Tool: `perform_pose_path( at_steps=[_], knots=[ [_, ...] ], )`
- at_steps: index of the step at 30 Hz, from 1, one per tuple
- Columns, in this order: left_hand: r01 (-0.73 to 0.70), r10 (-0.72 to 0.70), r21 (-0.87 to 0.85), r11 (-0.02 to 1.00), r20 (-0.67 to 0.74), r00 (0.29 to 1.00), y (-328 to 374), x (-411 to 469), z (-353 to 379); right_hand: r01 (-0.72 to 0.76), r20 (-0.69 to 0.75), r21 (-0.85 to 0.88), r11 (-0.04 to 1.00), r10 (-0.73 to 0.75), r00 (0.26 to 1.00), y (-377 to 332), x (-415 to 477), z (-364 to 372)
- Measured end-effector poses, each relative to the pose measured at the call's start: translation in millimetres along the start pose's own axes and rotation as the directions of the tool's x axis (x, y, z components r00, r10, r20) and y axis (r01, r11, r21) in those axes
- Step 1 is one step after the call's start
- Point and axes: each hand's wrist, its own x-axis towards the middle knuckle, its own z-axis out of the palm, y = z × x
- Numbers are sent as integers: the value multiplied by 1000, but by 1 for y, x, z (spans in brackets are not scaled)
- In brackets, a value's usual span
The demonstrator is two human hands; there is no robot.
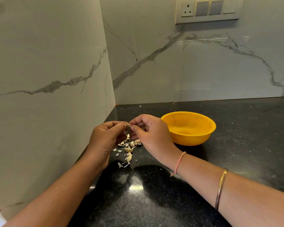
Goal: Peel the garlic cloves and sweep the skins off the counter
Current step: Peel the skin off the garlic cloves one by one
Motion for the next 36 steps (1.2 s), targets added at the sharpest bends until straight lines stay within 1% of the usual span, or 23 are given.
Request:
perform_pose_path(
  at_steps=[3, 6, 8, 10, 11, 12, 13, 14, 15, 16, 17, 18, 20, 21, 23, 26, 28, 31, 34, 36],
  knots=[
    [7, -9, 64, 998, 28, 1000, -4, 3, -1, 66, -13, -64, 996, -67, 998, 2, 0, 2],
    [18, -22, 88, 996, 49, 999, -5, 4, -1, 64, -7, -63, 996, -64, 998, 2, 1, 1],
    [23, -29, 85, 996, 61, 998, -5, 3, -1, 2, 11, 27, 1000, -2, 1000, 0, 1, -1],
    [31, -37, 84, 996, 70, 997, -4, 2, -1, -109, 62, 174, 979, 99, 993, -2, 1, -3],
    [36, -42, 84, 996, 73, 996, -3, 2, -1, -145, 81, 209, 967, 131, 988, -4, 0, -3],
    [41, -47, 81, 996, 72, 996, -3, 1, 0, -145, 76, 186, 972, 133, 988, -4, 0, -3],
    [47, -52, 77, 996, 65, 996, -3, 1, 0, -100, 50, 89, 991, 96, 994, -3, 1, -3],
    [52, -57, 75, 996, 59, 997, -3, 1, -1, -23, 26, -60, 998, 25, 999, -2, 1, -3],
    [53, -58, 80, 995, 55, 997, -3, 1, -1, 63, 23, -223, 973, -59, 998, -2, 1, -3],
    [50, -55, 91, 995, 56, 997, -2, 1, 0, 146, 39, -363, 920, -141, 989, -2, 0, -3],
    [41, -47, 107, 993, 58, 997, -2, 0, 0, 213, 69, -451, 867, -204, 976, -2, 0, -3],
    [27, -35, 129, 991, 62, 997, -2, 0, 0, 259, 99, -498, 828, -242, 965, -3, -1, -3],
    [2, -15, 171, 985, 74, 997, -2, 0, 0, 302, 124, -523, 797, -279, 952, -3, -1, -3],
    [-3, -12, 182, 983, 83, 996, -2, 0, 0, 301, 120, -504, 810, -279, 953, -3, -1, -4],
    [-1, -18, 187, 982, 99, 995, -3, 0, 1, 264, 94, -420, 868, -247, 964, -3, 0, -4],
    [26, -42, 177, 984, 86, 995, -4, 1, 1, 176, 47, -229, 957, -170, 984, -6, 1, -4],
    [32, -45, 176, 984, 69, 997, -5, 2, 0, 103, 23, -78, 992, -101, 995, -7, 2, -3],
    [-17, 8, 232, 973, 40, 999, -6, 2, -2, -5, 19, 62, 998, 4, 1000, -6, 2, -4],
    [-105, 100, 304, 947, 33, 994, -4, 1, -5, -74, 29, 96, 993, 72, 997, -3, 3, -3],
    [-138, 137, 294, 946, 25, 990, -2, 1, -6, -88, 35, 105, 991, 85, 996, -2, 3, -4]
  ],
)
